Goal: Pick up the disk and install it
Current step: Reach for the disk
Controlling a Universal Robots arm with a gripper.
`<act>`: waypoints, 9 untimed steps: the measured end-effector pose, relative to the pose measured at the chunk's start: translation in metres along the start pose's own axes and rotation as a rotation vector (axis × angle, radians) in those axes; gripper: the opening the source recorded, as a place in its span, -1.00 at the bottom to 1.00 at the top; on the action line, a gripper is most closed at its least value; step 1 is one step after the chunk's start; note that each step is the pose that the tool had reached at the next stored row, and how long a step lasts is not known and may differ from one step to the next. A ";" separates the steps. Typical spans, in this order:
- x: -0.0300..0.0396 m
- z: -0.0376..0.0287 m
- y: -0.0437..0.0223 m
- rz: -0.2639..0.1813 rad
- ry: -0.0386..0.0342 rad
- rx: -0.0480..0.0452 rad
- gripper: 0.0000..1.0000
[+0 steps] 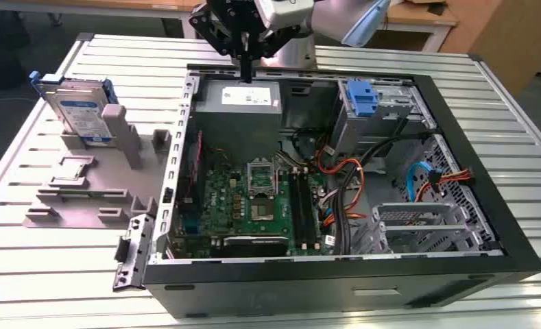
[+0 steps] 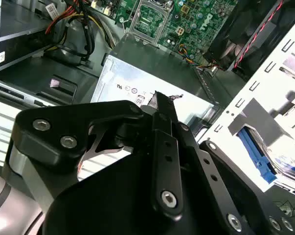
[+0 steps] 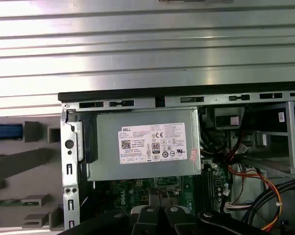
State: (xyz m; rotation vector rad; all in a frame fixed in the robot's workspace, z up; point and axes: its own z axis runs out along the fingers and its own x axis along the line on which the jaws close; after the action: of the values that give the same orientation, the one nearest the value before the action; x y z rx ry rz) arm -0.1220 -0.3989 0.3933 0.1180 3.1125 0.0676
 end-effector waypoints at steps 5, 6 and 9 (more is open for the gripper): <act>0.0002 0.0000 0.0000 0.000 0.0000 0.0000 -0.80; 0.0003 0.0000 0.0000 0.000 -0.0001 0.0000 -0.80; 0.0008 0.0000 -0.0001 0.000 -0.0001 0.0000 -0.80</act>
State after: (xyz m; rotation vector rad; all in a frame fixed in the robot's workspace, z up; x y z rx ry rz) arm -0.1228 -0.3989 0.3933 0.1181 3.1124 0.0677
